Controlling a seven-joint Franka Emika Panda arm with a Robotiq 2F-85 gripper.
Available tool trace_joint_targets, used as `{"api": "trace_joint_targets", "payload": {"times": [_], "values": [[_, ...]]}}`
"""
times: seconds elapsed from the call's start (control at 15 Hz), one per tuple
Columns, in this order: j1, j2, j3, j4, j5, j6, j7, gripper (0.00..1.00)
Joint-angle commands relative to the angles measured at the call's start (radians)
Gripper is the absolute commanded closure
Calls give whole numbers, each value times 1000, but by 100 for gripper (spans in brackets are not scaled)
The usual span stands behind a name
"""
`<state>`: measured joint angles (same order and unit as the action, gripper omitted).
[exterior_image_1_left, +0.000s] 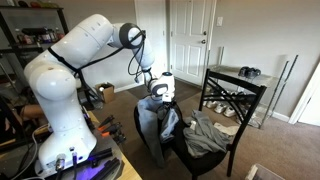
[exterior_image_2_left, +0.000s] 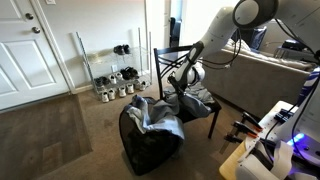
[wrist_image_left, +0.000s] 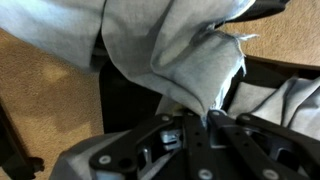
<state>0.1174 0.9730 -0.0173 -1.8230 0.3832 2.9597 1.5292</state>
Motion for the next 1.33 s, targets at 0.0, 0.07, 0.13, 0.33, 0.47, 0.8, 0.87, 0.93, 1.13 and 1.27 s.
{"api": "trace_joint_targets", "payload": {"times": [0.0,0.07,0.13,0.33,0.47,0.8,0.87,0.93,1.13,1.27], "values": [[44,-106,6,-84,-44,21,-82,99],[57,-119,7,-78,-56,11,-97,99],[65,-126,9,-71,-69,7,-115,99],[84,-139,23,-26,-102,-22,-170,99],[89,-141,44,10,-118,-50,-220,99],[117,-110,79,149,-149,-153,-331,99],[123,-109,90,171,-152,-185,-356,99],[123,-99,105,198,-155,-211,-386,99],[109,-82,189,249,-134,-239,-524,99],[143,-69,183,273,-128,-243,-535,99]]}}
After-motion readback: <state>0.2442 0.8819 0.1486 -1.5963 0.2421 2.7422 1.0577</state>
